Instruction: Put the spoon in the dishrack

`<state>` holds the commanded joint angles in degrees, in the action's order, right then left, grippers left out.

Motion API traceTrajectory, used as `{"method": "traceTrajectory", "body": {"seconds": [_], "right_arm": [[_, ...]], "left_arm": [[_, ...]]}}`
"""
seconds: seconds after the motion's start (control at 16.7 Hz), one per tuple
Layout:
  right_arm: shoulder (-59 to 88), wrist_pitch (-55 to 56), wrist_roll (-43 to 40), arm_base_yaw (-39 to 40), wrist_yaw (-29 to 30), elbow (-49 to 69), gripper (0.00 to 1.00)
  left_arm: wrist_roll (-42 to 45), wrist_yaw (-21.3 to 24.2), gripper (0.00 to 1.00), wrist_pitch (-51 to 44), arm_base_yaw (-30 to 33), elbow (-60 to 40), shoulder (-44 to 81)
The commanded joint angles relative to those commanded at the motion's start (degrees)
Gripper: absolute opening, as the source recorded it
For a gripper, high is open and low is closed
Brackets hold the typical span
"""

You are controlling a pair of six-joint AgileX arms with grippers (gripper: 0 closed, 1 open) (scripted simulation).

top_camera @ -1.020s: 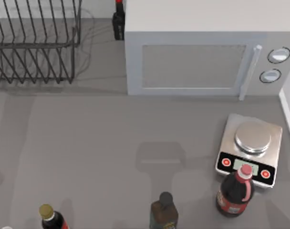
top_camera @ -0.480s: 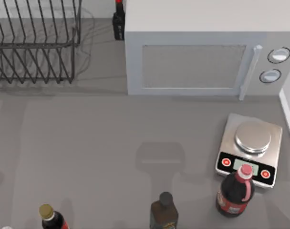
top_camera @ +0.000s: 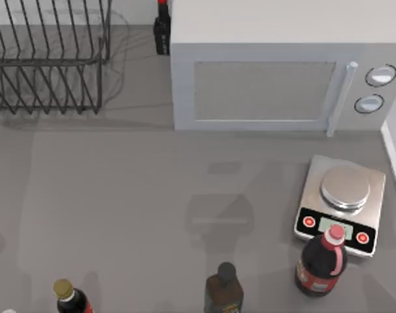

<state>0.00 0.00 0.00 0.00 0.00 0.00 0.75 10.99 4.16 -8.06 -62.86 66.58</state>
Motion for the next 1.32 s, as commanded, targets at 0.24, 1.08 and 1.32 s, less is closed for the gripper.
{"method": "traceTrajectory", "body": {"seconds": [0.24, 1.08, 1.32], "right_arm": [[0.0, 0.0, 0.0, 0.0, 0.0, 0.0, 1.0], [0.0, 0.0, 0.0, 0.0, 0.0, 0.0, 1.0], [0.0, 0.0, 0.0, 0.0, 0.0, 0.0, 1.0]], "left_arm": [[0.0, -1.7, 0.0, 17.2, 1.6, 2.7, 13.8], [0.2, -4.9, 0.08, 43.4, 4.2, 9.9, 34.0], [0.2, -4.9, 0.38, 43.4, 4.2, 9.9, 34.0]]}}
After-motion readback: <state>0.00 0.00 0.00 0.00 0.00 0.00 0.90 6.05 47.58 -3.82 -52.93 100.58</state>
